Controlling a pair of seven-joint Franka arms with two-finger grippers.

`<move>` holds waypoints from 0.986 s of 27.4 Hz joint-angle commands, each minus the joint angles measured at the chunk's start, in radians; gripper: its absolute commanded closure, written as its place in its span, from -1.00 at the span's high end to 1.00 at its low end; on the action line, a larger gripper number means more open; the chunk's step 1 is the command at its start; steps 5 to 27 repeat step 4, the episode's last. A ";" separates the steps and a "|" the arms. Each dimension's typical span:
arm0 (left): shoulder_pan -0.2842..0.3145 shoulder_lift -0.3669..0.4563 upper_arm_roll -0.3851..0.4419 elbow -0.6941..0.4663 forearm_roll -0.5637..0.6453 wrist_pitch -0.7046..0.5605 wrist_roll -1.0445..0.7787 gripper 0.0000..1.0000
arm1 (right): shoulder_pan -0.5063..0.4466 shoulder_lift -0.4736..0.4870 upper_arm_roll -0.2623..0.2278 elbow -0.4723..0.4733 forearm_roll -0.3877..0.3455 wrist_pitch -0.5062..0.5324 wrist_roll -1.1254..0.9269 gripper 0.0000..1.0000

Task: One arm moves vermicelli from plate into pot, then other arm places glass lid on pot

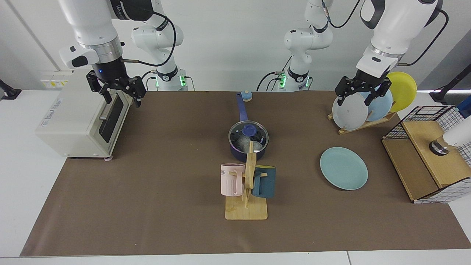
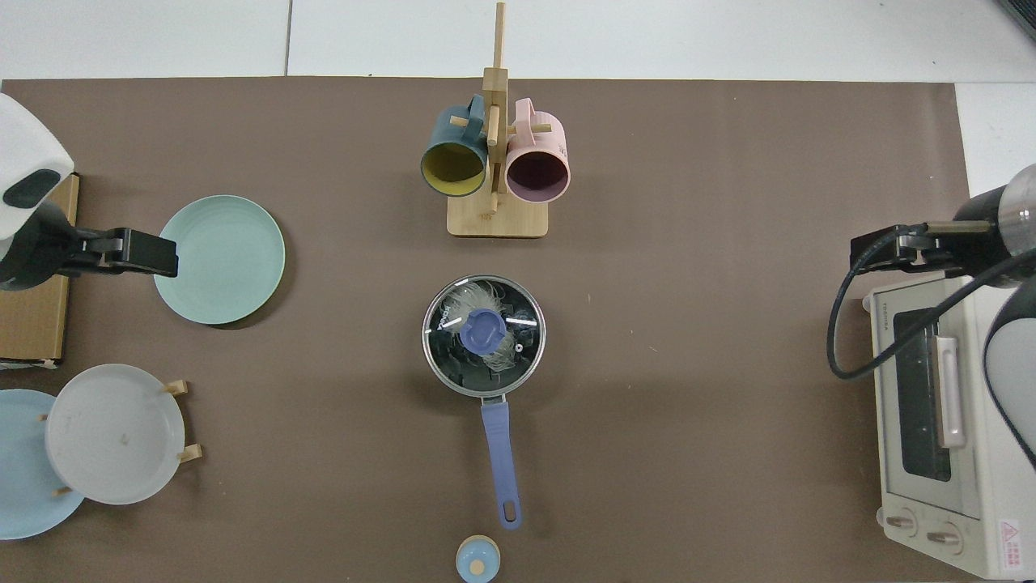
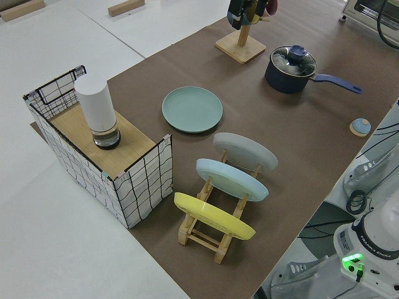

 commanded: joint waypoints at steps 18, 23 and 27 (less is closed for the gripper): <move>-0.009 -0.024 0.008 -0.023 -0.014 -0.013 0.009 1.00 | -0.014 -0.042 0.009 -0.055 0.019 0.007 -0.039 0.97; -0.009 -0.024 0.008 -0.023 -0.014 -0.013 0.009 1.00 | -0.014 -0.042 0.009 -0.055 0.019 0.007 -0.039 0.97; -0.009 -0.024 0.008 -0.023 -0.014 -0.013 0.009 1.00 | -0.014 -0.042 0.009 -0.055 0.019 0.007 -0.039 0.97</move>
